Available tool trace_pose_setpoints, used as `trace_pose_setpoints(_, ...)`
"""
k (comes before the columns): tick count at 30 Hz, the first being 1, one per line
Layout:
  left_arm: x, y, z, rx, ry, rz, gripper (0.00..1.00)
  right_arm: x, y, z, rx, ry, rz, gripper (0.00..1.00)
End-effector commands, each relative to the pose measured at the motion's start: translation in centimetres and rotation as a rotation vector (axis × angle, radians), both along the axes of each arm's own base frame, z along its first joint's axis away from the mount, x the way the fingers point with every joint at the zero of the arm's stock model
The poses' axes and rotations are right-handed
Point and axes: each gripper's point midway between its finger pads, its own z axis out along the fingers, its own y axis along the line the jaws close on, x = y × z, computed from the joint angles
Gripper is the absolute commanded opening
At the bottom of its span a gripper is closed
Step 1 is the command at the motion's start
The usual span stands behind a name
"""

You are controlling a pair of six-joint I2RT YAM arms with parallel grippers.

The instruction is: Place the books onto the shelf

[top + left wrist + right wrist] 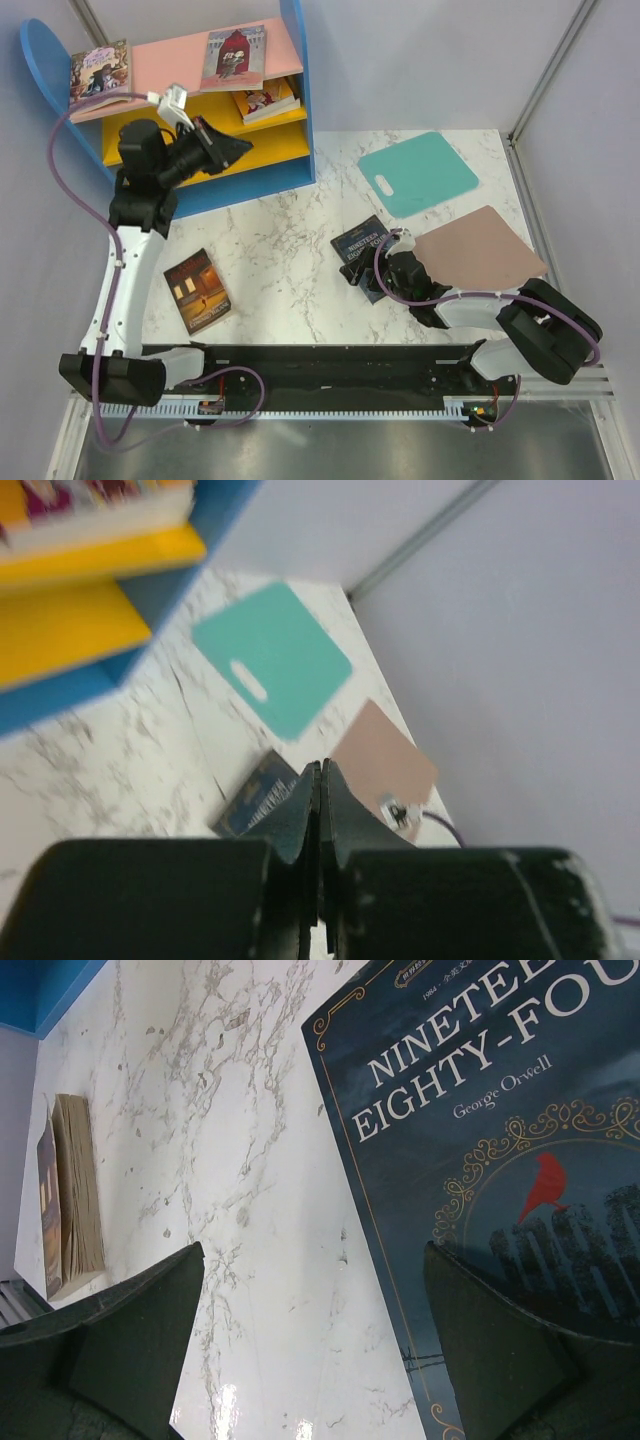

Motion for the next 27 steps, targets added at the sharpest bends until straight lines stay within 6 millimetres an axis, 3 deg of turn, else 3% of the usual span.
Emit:
trace_pose_setpoints(1, 2.8, 4.1, 4.3, 0.198, -0.077, 0.222, 0.02, -1.3, -1.2, -2.7, -0.070, 0.066, 0.002, 0.98)
trace_pose_setpoints(7, 7.4, 8.3, 9.0, 0.303, -0.115, 0.463, 0.12, -1.3, -1.2, -2.6, -0.071, 0.063, 0.002, 0.98)
trace_pose_setpoints(12, 10.8, 9.7, 9.2, 0.323, -0.081, 0.554, 0.06, -1.3, -1.1, -2.7, -0.069, 0.067, 0.005, 0.98)
trace_pose_setpoints(13, 11.0, 9.8, 10.4, 0.313, -0.104, 0.562, 0.05, -1.3, -1.2, -2.7, -0.071, 0.067, 0.004, 0.98)
trace_pose_setpoints(14, 12.6, 9.8, 9.1, 0.327, -0.074, 0.565, 0.03, -1.4, -1.2, -2.7, -0.070, 0.068, 0.004, 0.98)
trace_pose_setpoints(15, 13.0, 10.0, 8.6, 0.336, -0.054, 0.569, 0.02, -1.4, -1.2, -2.8, -0.072, 0.068, 0.004, 0.98)
trace_pose_setpoints(16, 13.3, 10.2, 9.3, 0.329, -0.065, 0.577, 0.02, -1.4, -1.2, -2.7, -0.070, 0.068, 0.005, 0.98)
trace_pose_setpoints(18, 14.5, 11.2, 8.2, 0.345, -0.036, 0.622, 0.02, -1.4, -1.2, -2.7, -0.070, 0.068, 0.005, 0.98)
trace_pose_setpoints(23, 15.1, 13.3, 7.8, 0.321, -0.007, 0.676, 0.02, -1.4, -1.2, -2.9, -0.070, 0.070, 0.004, 0.98)
trace_pose_setpoints(26, 14.9, 13.5, 8.1, 0.313, -0.009, 0.686, 0.02, -1.2, -1.1, -2.9, -0.069, 0.071, 0.004, 0.98)
trace_pose_setpoints(27, 14.8, 15.1, 8.2, 0.310, -0.006, 0.719, 0.02, -1.4, -1.0, -3.0, -0.071, 0.074, 0.010, 0.98)
